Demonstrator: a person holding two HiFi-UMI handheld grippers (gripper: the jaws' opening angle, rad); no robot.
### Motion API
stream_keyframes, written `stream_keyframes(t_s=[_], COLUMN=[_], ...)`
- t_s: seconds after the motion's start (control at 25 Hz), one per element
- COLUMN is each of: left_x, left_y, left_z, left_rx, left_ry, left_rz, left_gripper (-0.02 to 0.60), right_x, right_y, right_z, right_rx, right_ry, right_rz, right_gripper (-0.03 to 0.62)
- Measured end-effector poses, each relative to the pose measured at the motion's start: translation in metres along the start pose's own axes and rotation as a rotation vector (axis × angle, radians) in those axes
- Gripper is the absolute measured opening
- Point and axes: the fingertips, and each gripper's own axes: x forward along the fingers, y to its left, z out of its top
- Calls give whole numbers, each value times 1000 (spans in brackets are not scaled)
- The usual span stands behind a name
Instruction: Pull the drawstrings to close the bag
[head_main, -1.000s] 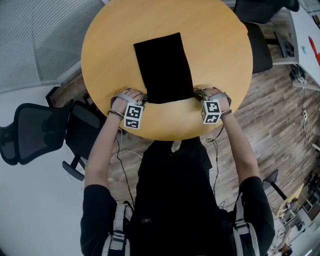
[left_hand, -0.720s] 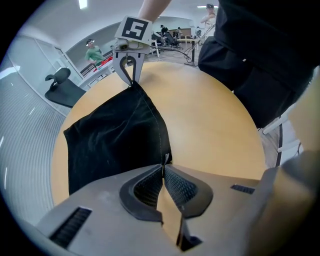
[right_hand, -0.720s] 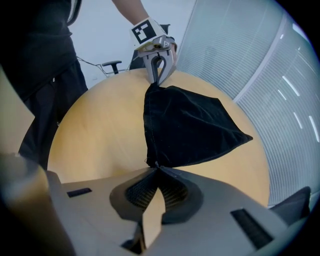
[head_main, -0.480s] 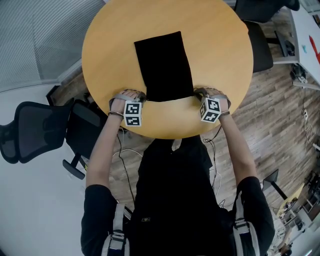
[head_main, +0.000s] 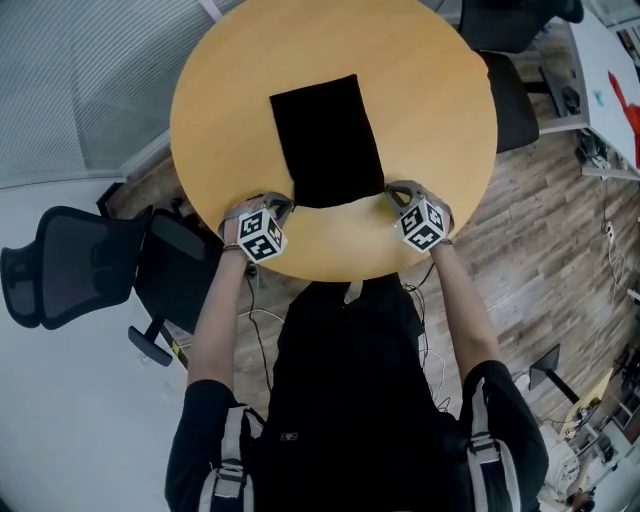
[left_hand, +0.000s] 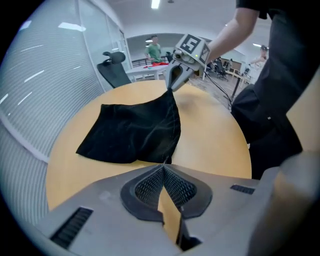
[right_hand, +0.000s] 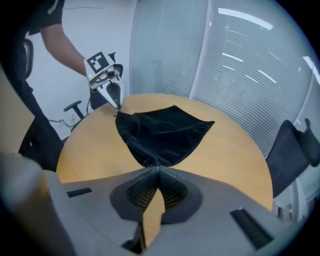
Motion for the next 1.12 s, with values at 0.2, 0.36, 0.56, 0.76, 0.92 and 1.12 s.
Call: stream_keyframes(t_s=[0.2, 0.36, 0.56, 0.76, 0.92, 1.12], left_x=[-22, -47, -78, -102, -122, -148], left_y=[14, 27, 40, 51, 58, 74], left_z=[10, 19, 29, 38, 49, 75], left_rx=[-159, -265, -326, -330, -324, -320], left_ry=[-83, -150, -212, -241, -266, -296], left_rz=[96, 181, 252, 305, 350, 422], left_gripper=[15, 15, 15, 15, 15, 15], right_x=[-15, -33, -55, -73, -90, -113], right_y=[-9, -16, -23, -31, -39, -64], right_z=[13, 27, 50, 63, 79, 97], right_rx=[71, 95, 88, 73, 67, 38], right_ry=[-53, -101, -147, -177, -214, -265], right_rz=[-49, -90, -136, -174, -202, -239], right_gripper=[61, 61, 61, 61, 61, 61])
